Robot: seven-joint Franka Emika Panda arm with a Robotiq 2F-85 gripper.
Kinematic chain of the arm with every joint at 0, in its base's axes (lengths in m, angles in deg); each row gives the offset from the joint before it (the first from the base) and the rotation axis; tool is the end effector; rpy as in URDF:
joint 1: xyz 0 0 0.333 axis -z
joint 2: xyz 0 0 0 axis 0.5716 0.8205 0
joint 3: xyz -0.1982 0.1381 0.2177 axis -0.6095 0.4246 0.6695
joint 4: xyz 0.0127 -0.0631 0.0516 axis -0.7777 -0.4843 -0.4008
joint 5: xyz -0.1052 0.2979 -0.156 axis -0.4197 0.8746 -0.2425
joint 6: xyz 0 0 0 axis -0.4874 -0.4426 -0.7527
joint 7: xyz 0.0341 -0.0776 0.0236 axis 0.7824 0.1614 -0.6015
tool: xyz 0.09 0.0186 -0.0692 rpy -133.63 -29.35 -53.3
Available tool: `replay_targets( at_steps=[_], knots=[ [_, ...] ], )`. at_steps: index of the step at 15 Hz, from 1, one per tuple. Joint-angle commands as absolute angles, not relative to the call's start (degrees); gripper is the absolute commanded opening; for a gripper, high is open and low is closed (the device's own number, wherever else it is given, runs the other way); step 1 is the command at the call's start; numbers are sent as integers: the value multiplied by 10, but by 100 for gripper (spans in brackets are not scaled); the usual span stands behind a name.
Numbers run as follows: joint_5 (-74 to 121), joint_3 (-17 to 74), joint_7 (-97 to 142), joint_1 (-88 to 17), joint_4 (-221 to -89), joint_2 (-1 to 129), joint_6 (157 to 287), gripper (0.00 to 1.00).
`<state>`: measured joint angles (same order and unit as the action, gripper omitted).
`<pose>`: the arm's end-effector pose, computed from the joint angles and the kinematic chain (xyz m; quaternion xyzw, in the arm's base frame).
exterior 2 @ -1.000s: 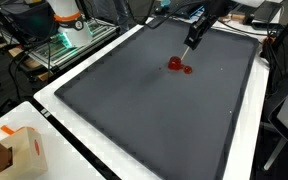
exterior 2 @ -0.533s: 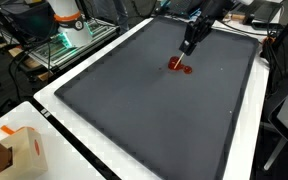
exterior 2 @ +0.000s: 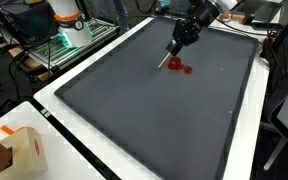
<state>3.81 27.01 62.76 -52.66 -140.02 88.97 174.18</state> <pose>0.6272 0.1011 0.3006 0.9109 -0.2170 -0.1299 0.3261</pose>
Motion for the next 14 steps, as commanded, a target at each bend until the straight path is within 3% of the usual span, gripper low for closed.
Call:
replay_targets(
  at_steps=[1, 14],
  knots=[
    [20, 270, 655, -533, -1397, 905, 1702, 3],
    [25, 272, 676, -527, -1379, 944, 1680, 3]
  ],
)
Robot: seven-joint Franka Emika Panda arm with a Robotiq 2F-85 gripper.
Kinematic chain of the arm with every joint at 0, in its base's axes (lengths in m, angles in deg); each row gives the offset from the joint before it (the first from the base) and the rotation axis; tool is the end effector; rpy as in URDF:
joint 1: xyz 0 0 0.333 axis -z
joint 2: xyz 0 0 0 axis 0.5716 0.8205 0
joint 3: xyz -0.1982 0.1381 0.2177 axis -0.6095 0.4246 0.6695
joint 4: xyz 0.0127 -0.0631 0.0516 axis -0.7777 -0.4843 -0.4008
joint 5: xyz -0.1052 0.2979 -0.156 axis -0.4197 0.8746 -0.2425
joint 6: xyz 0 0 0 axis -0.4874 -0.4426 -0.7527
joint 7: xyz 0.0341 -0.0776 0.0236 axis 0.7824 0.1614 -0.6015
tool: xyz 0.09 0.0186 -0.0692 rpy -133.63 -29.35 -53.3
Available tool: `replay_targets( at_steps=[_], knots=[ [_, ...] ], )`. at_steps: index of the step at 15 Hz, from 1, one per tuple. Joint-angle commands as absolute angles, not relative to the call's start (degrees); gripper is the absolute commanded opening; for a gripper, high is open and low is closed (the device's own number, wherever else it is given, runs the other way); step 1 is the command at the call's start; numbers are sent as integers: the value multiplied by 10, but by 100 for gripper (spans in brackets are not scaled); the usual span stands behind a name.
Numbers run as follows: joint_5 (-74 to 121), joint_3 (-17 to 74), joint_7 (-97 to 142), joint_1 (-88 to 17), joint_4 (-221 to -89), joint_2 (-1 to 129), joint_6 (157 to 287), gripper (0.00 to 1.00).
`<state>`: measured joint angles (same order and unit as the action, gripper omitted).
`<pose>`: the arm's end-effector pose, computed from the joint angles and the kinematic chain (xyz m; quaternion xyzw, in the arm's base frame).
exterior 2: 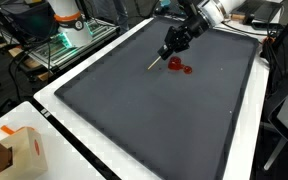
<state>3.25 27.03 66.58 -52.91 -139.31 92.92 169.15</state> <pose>0.6152 0.0974 0.2628 0.8803 -0.2409 -0.1711 0.3712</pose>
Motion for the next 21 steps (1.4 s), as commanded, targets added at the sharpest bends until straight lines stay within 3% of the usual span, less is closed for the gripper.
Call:
replay_targets(
  at_steps=[1, 21],
  knots=[
    [22, 270, 680, -528, -1376, 948, 1677, 3],
    [33, 273, 617, -503, -1342, 986, 1695, 3]
  ],
)
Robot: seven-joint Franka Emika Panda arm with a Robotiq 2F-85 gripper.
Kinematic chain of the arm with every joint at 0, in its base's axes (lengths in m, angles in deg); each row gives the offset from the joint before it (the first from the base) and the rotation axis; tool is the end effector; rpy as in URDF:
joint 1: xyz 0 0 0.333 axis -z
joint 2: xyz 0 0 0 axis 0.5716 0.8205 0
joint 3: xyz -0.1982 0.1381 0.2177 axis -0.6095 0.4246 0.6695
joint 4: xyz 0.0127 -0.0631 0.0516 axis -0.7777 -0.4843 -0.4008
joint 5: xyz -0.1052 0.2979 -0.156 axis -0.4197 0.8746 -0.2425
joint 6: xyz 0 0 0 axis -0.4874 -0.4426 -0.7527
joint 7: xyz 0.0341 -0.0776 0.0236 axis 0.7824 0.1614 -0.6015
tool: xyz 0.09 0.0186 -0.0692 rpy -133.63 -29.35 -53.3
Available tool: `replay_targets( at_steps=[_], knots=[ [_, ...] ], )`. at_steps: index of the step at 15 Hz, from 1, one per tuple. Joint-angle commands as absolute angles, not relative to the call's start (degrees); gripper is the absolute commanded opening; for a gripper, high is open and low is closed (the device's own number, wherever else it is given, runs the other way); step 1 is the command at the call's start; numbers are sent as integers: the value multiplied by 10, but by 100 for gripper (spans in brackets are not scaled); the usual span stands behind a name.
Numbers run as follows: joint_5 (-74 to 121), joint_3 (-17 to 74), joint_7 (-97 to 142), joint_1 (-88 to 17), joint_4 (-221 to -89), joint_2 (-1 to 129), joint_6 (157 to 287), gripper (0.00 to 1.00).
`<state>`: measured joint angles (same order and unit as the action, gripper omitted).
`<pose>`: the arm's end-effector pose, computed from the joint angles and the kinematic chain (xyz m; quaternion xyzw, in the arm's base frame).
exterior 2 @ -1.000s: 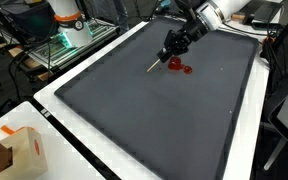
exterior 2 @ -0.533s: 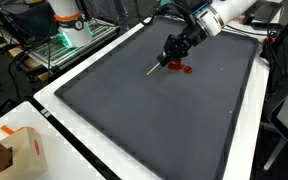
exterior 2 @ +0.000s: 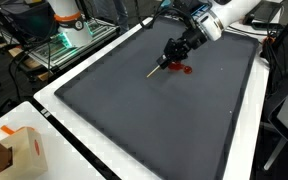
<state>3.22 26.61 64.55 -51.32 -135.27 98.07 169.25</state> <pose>0.6278 0.0801 0.2309 0.8772 -0.2356 -0.1871 0.3741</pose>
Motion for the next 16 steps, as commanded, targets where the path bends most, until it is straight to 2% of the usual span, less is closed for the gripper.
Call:
replay_targets(
  at_steps=[1, 16],
  knots=[
    [35, 275, 605, -501, -1342, 984, 1696, 3],
    [105, 295, 428, -464, -1363, 927, 1764, 3]
  ],
)
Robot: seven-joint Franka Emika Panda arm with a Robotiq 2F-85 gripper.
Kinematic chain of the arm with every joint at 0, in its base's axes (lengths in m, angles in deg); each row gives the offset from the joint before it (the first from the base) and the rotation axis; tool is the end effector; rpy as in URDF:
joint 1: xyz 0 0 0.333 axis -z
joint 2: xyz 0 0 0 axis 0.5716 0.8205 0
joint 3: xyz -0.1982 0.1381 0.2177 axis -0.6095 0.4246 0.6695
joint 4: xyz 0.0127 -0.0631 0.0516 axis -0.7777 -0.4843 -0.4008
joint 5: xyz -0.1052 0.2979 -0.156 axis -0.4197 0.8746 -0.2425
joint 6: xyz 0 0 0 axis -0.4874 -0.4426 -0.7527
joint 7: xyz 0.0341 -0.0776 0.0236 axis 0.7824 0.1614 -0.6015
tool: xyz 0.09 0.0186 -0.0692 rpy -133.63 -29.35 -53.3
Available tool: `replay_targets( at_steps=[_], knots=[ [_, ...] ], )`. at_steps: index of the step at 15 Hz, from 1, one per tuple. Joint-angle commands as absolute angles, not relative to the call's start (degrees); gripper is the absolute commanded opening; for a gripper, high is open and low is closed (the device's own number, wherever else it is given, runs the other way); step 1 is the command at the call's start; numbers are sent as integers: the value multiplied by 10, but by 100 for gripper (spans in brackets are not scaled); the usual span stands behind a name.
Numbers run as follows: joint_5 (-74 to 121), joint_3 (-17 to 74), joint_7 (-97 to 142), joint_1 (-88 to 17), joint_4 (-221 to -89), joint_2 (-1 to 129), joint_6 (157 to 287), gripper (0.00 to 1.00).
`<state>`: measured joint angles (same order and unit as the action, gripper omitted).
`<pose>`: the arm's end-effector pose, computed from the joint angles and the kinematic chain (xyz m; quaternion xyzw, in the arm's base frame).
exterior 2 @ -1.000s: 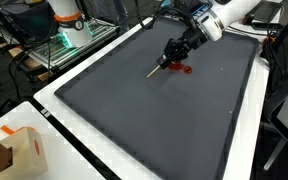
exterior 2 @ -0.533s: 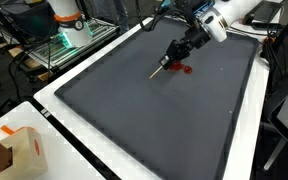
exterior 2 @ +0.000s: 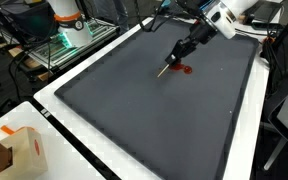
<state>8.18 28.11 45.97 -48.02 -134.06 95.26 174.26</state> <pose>0.6474 0.0725 0.2632 0.9364 -0.1177 -0.2018 0.2620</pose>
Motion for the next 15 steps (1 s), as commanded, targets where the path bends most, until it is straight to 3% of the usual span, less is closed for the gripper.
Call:
replay_targets(
  at_steps=[1, 15],
  knots=[
    [113, 298, 415, -460, -1366, 921, 1768, 3],
    [214, 342, 237, -404, -1434, 829, 1848, 3]
  ],
)
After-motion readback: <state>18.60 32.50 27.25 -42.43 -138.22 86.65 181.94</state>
